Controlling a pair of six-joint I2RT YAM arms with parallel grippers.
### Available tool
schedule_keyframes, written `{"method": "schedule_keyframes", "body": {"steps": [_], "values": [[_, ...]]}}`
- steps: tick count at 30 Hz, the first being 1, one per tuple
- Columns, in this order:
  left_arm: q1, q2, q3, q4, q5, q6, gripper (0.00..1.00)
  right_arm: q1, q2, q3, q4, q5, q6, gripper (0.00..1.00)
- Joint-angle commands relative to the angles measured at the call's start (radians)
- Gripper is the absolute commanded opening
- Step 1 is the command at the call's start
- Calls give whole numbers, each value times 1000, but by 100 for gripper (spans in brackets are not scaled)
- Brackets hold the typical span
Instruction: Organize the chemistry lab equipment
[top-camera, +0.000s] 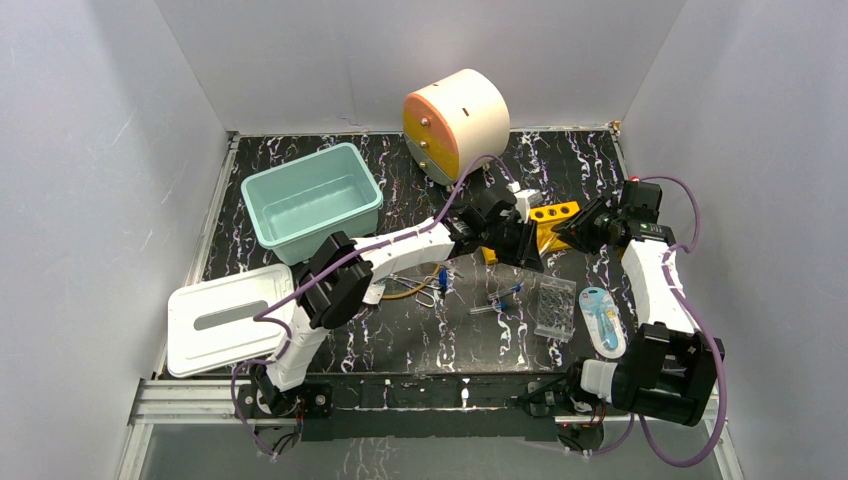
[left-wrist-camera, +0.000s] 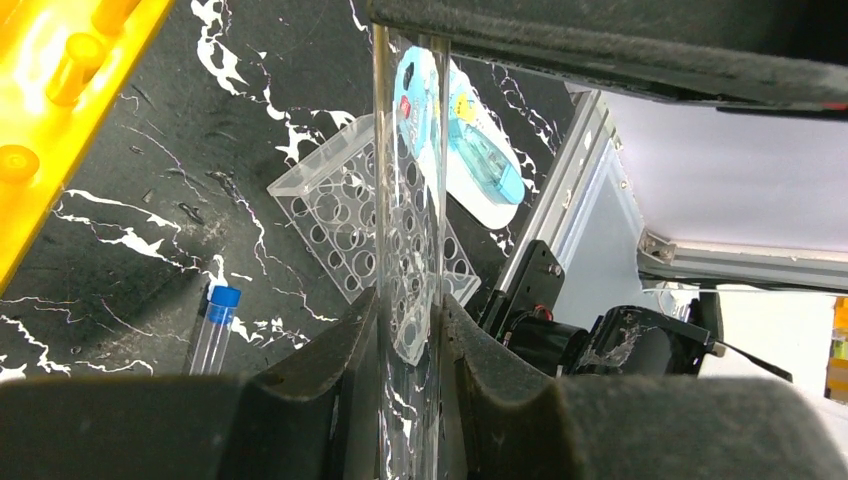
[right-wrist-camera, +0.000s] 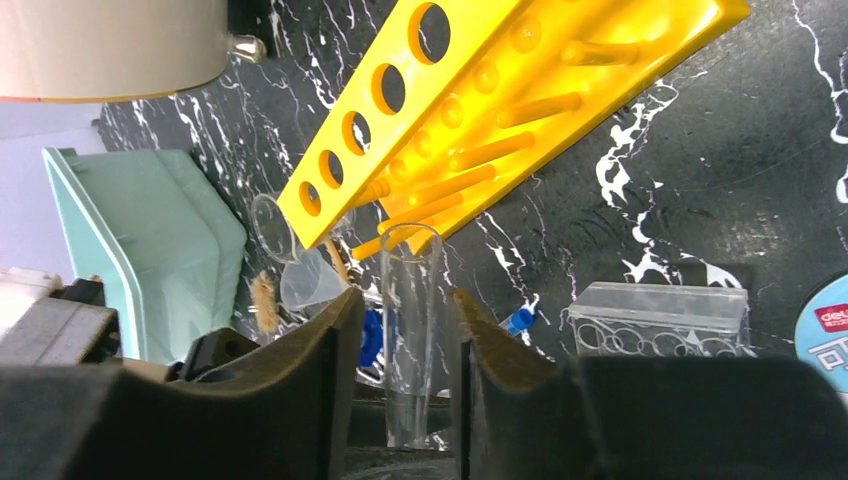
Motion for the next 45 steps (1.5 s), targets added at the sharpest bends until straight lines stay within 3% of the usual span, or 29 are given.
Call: {"method": "schedule_keyframes", "body": {"steps": [1, 5, 9, 20, 24, 29, 39, 45], "values": [[-4, -35, 37, -29, 24, 47, 0, -3, -37, -5, 46, -21, -25, 48], [0, -65, 76, -96, 87, 113, 0, -3, -36, 49, 29, -31, -74, 70], [9, -134, 53, -178, 93, 232, 0, -3, -30, 110, 20, -103, -97, 77], [136, -353, -87, -189, 228, 369, 0, -3, 6, 257, -47, -285, -14, 76], [169, -368, -72, -255, 276, 428, 0, 12, 36, 273, 38, -481, 14, 69], [182, -363, -33, -329, 271, 488, 0, 62, 51, 275, 175, -617, 89, 75], [220, -372, -20, -337, 152, 479, 0, 80, 77, 327, 140, -588, 55, 74], [257, -362, -13, -334, 122, 417, 0, 80, 92, 369, 98, -545, 11, 60]]}}
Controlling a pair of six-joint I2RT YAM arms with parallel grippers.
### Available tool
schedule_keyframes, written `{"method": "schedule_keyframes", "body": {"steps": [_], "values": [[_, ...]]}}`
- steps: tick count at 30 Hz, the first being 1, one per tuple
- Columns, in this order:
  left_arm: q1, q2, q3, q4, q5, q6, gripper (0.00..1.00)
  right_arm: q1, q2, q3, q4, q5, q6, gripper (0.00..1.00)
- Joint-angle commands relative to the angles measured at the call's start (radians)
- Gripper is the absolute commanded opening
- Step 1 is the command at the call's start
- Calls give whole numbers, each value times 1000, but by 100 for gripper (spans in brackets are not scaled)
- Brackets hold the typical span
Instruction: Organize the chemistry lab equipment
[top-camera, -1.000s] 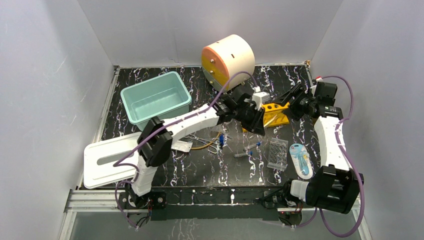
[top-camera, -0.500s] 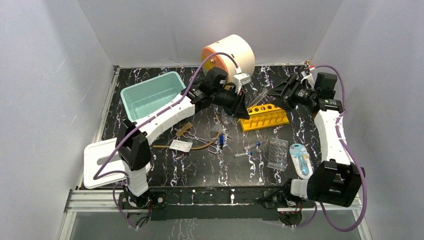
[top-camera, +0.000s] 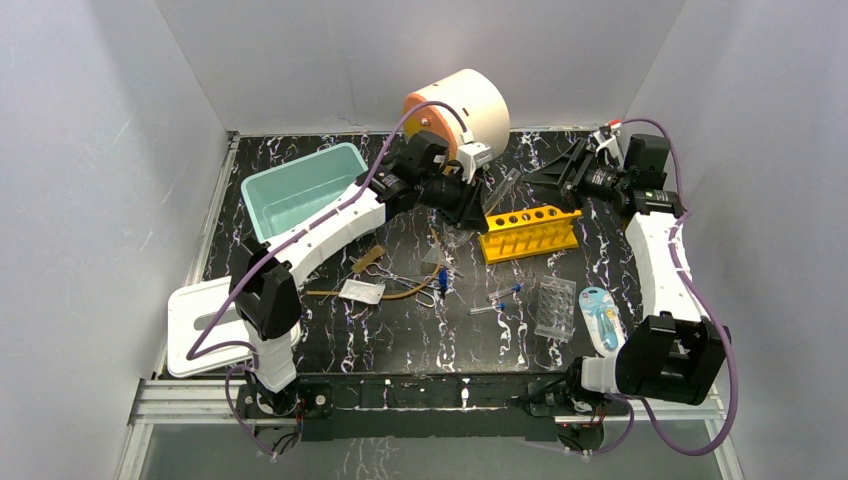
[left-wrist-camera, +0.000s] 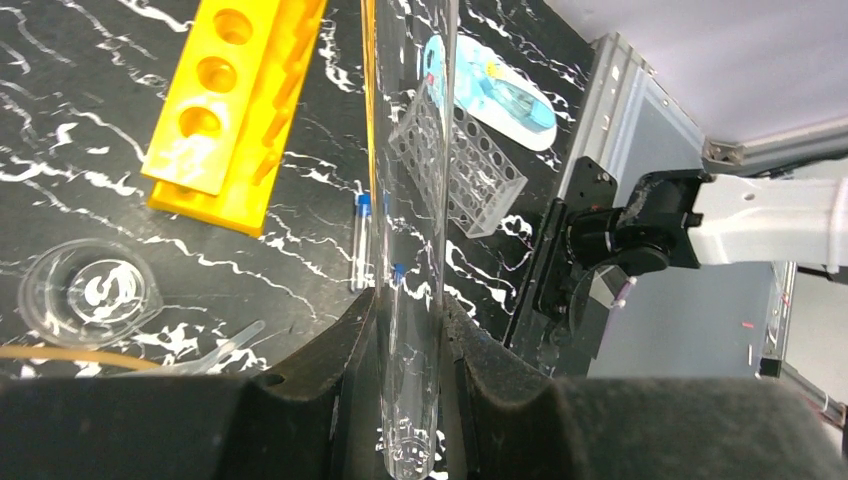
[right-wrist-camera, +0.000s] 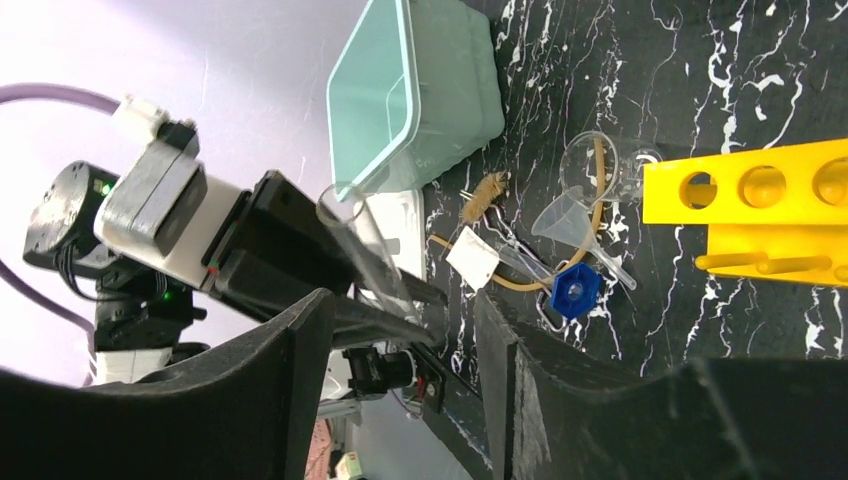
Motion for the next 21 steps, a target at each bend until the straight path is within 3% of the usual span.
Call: {"method": "schedule_keyframes", "body": {"steps": [1, 5, 13, 21], "values": [[25, -17, 42, -14, -10, -36, 0, 8, 7, 84, 15, -23, -42, 61], [25, -11, 37, -17, 89, -5, 0, 46, 25, 116, 18, -28, -79, 73], [25, 13, 63, -63, 228, 45, 0, 107, 72, 149, -11, -1, -115, 72], [26, 0, 66, -104, 214, 106, 0, 136, 87, 144, -45, -6, -109, 50]]}}
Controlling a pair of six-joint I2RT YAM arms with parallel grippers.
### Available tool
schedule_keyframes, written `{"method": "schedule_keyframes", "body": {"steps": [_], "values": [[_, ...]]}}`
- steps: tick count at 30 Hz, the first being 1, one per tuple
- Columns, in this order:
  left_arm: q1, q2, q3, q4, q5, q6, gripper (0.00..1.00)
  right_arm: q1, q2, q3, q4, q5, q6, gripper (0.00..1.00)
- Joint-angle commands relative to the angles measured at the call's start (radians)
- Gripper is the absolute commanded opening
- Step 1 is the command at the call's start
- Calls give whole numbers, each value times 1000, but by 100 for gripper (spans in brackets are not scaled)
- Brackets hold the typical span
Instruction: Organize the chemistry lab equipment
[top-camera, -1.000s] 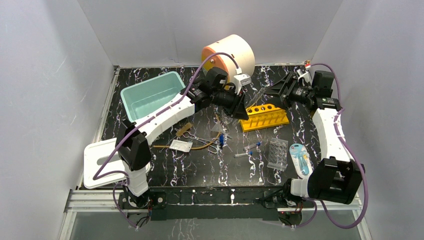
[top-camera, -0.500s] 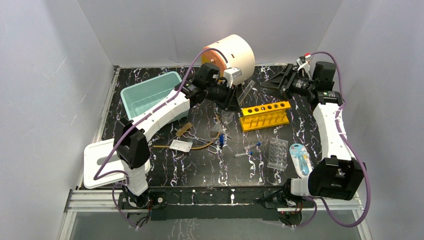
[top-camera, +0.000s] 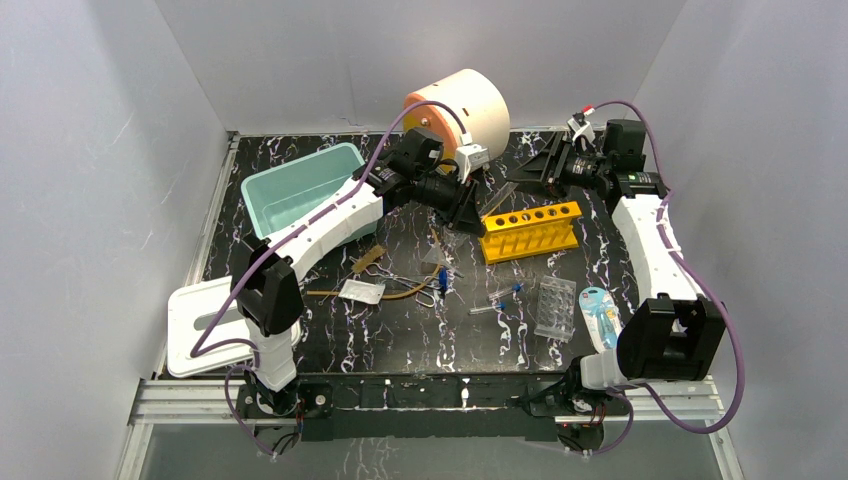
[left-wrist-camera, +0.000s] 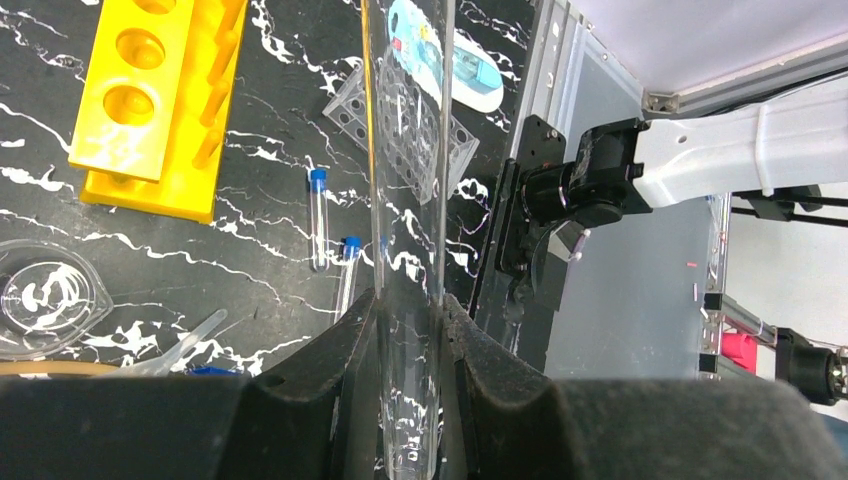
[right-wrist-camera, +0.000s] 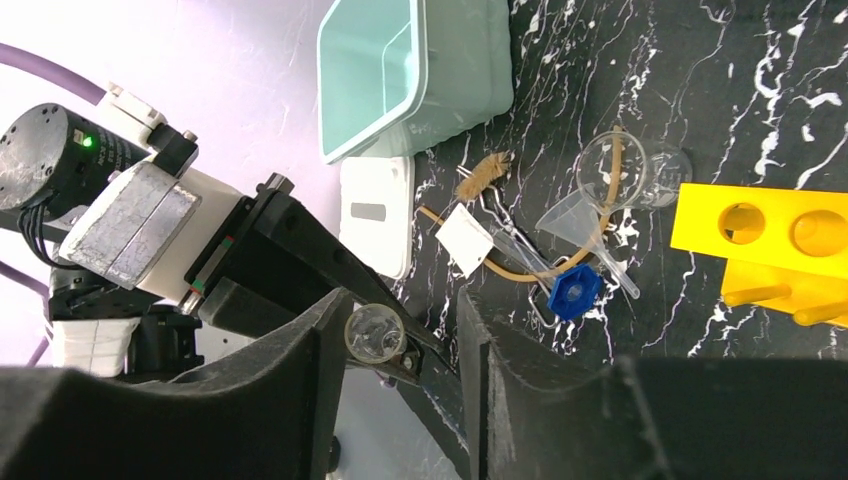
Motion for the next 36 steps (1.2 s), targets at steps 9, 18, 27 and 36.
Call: {"method": "schedule_keyframes", "body": {"steps": [9, 18, 27, 36], "values": [[-3, -5, 80, -75, 60, 67, 0, 38, -25, 4, -8, -55, -5, 52], [-3, -4, 78, -85, 50, 76, 0, 40, -18, 15, -23, -62, 0, 37], [-2, 4, 84, -84, 18, 70, 0, 44, -30, 2, -45, -73, -20, 45], [-2, 10, 87, -84, 24, 75, 0, 53, -18, 14, -74, -80, -43, 38]]}}
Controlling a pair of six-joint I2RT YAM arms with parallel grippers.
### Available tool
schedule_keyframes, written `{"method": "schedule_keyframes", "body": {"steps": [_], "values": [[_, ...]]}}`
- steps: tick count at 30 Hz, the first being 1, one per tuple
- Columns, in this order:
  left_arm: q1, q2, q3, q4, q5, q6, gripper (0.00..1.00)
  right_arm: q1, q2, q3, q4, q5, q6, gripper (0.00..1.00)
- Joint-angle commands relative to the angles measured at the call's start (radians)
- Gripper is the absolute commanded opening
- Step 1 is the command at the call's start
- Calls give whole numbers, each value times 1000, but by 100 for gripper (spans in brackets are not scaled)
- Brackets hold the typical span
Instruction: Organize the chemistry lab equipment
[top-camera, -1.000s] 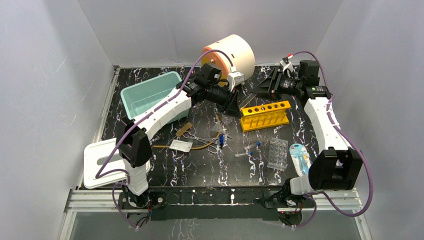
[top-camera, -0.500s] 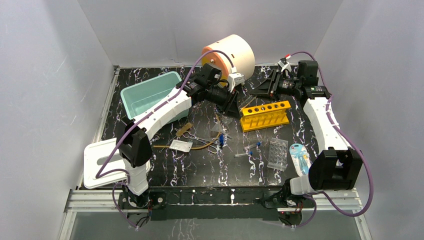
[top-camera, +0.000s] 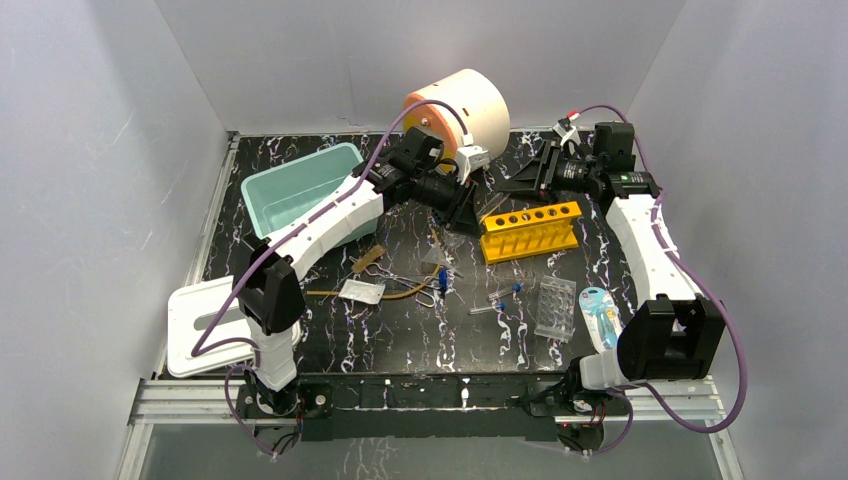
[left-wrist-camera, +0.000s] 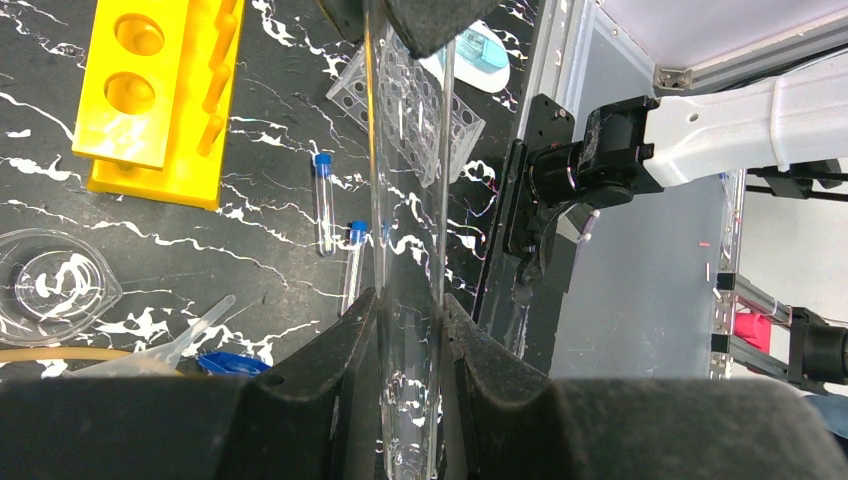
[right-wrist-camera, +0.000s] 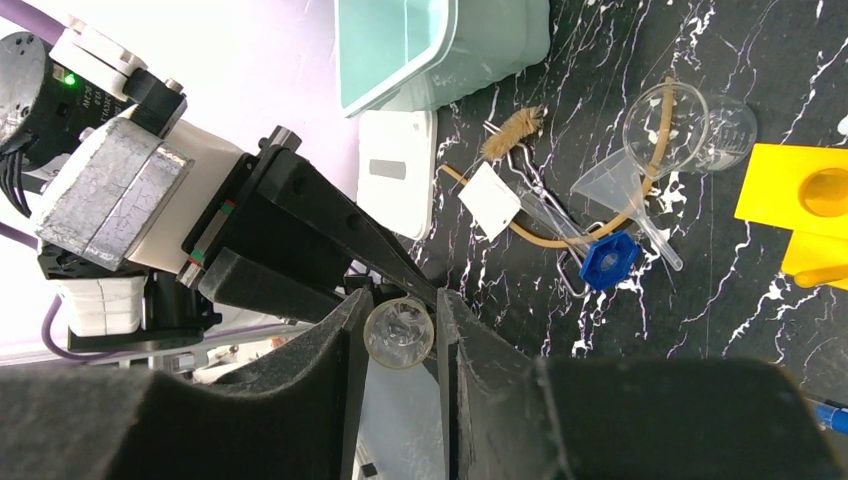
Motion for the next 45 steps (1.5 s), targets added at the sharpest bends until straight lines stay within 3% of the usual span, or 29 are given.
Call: {"method": "schedule_keyframes", "body": {"steps": [1, 6, 11, 14, 19, 26, 32, 39, 45], "values": [[-3, 0, 52, -6, 21, 12, 0, 5, -16, 14, -17, -30, -26, 38], [-2, 4, 62, -9, 2, 8, 0, 6, -12, 20, -23, -22, -28, 31], [-3, -4, 49, -13, 1, 9, 8, 6, -16, 22, 1, 26, -19, 28], [-2, -9, 47, -14, -15, 2, 26, 6, -13, 29, 9, 45, -15, 27], [10, -37, 26, -5, -84, -21, 68, 6, -18, 35, 22, 129, -24, 27], [110, -187, -142, 128, -159, -125, 98, 11, -28, 84, -57, 347, -128, 27], [202, -333, -326, 255, -200, -193, 98, 57, -76, 108, -77, 560, -186, 26], [248, -359, -430, 318, -293, -336, 98, 144, -87, 142, -96, 824, -253, 26], [248, -377, -496, 357, -287, -400, 98, 174, -68, 196, -114, 1032, -359, 26]]}}
